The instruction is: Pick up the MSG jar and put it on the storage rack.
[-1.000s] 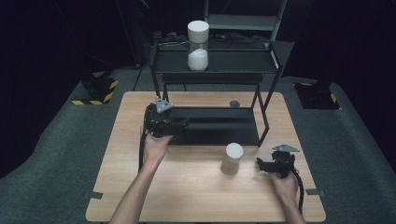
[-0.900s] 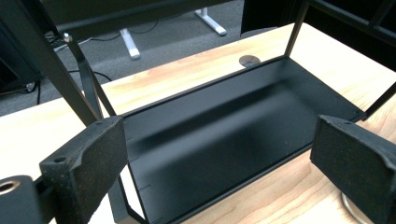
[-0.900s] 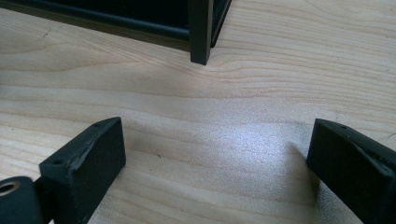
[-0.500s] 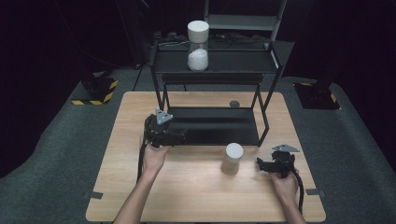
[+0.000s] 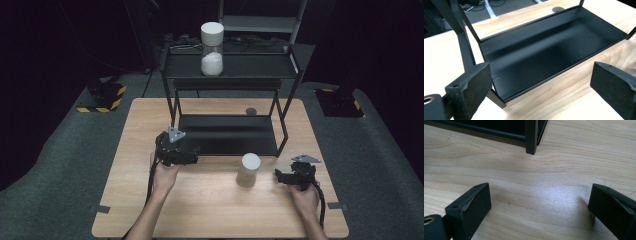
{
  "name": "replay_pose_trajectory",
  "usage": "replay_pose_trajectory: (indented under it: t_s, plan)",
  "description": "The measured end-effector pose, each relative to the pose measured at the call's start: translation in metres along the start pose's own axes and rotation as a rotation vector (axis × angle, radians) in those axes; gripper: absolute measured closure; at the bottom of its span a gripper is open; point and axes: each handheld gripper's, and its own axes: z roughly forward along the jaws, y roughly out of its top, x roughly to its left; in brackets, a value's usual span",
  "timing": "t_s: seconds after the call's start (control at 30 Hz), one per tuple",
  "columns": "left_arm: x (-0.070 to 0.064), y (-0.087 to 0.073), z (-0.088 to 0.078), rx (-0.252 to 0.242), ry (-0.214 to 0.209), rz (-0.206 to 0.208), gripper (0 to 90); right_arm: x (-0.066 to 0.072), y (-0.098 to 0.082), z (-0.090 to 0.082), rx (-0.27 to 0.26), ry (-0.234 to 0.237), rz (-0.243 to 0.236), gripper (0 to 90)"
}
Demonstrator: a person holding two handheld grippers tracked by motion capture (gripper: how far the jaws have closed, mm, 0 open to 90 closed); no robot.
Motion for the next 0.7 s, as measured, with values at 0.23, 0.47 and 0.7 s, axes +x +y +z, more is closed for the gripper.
replay_pose_trajectory:
  t_s: [0.23,0.47,0.7]
  plan:
    - [-0.002,-0.008,0.007,0.013,-0.004,-0.010,3.8,0.000,0.000,0.000,0.000,0.000,0.000,3.6]
    - [-0.009,-0.015,0.015,0.040,0.002,0.004,3.5,0.000,0.000,0.000,0.000,0.000,0.000,3.6]
    - [-0.015,-0.024,0.024,0.061,-0.004,0.016,3.3,0.000,0.000,0.000,0.000,0.000,0.000,3.6]
